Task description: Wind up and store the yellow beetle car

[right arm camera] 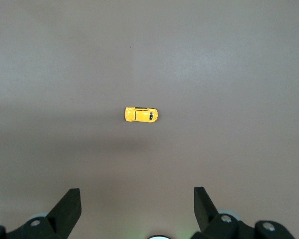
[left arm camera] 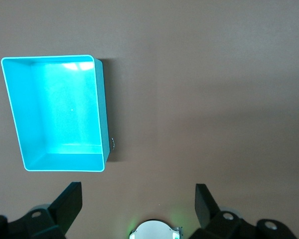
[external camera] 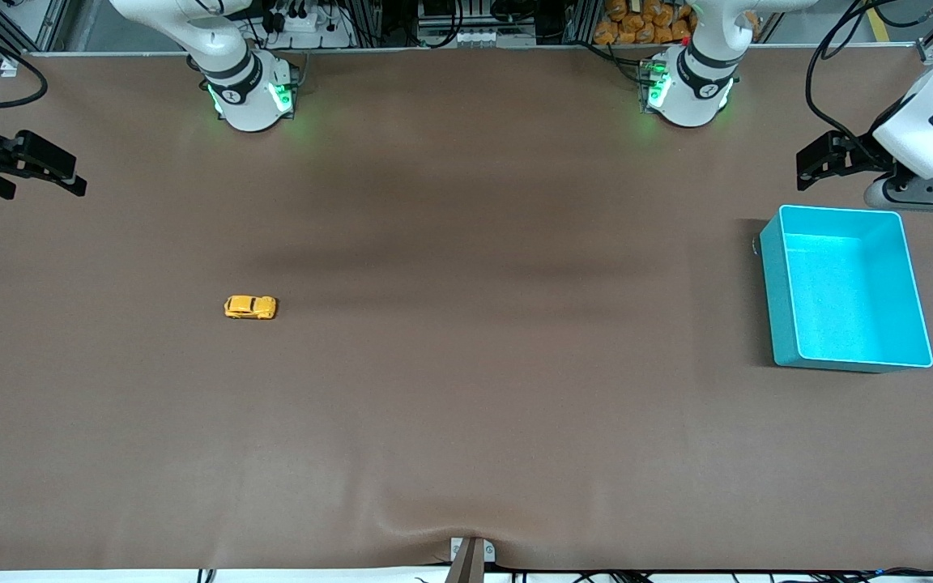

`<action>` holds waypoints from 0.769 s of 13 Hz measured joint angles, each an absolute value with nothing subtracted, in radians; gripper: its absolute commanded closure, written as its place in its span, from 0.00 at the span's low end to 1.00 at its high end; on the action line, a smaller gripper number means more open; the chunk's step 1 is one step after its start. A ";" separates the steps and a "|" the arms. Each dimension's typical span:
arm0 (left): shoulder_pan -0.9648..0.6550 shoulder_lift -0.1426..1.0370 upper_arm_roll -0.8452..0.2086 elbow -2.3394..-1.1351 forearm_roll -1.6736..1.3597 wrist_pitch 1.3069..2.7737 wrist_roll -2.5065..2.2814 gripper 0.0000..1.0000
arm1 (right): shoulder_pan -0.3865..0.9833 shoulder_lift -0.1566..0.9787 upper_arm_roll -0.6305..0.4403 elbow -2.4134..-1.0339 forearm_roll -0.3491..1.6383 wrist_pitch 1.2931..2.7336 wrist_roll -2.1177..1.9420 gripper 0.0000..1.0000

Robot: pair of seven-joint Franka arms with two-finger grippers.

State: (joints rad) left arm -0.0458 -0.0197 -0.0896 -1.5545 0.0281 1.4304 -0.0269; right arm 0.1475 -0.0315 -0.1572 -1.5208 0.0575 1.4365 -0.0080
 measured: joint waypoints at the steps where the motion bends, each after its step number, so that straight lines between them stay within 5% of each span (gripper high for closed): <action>1: -0.046 -0.020 -0.090 -1.554 0.028 1.430 -0.027 0.00 | 0.147 -0.032 -0.157 -1.522 0.057 1.437 -0.008 0.00; 10: -0.050 -0.020 -0.092 -1.554 0.028 1.424 -0.026 0.00 | 0.141 -0.032 -0.159 -1.556 0.056 1.453 -0.008 0.00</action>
